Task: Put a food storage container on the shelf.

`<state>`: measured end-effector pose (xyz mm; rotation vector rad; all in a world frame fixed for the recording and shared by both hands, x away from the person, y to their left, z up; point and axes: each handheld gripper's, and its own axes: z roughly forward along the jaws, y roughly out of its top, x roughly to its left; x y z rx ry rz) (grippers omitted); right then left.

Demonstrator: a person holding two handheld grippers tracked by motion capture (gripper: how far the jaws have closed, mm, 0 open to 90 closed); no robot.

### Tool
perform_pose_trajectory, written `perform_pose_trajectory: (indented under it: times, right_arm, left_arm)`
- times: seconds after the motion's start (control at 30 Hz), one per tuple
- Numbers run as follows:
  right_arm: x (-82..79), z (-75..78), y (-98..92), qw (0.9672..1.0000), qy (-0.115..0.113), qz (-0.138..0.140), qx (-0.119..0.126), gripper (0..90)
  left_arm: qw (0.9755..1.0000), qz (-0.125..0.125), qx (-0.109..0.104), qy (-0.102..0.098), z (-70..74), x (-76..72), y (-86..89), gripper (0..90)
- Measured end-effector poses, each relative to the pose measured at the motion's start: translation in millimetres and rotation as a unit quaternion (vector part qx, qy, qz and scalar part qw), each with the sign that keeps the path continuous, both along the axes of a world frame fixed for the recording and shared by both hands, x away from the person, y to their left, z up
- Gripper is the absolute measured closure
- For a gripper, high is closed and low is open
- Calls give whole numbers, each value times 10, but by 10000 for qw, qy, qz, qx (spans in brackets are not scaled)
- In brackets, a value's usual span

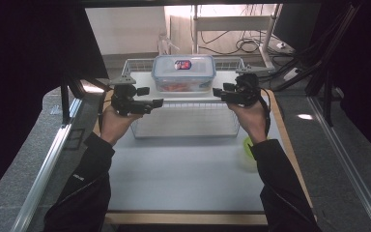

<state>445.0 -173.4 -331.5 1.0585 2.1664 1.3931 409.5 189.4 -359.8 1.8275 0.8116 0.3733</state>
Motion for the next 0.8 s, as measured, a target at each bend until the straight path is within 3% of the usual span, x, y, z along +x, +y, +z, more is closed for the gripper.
perform_pose_trajectory:
  times: [0.23,0.4,0.8]
  right_arm:
    - [-203,-60,4,9996,-127,225,-104,335]
    - [-347,-149,-8,9988,-203,389,-237,257]
    - [-686,-491,-61,9950,-177,852,-495,143]
  left_arm:
    - [9996,-185,29,-195,-63,-228,-70,123]
    - [9995,-303,58,-92,-169,-386,-107,102]
    - [9978,-383,408,-368,-409,-783,-195,50]
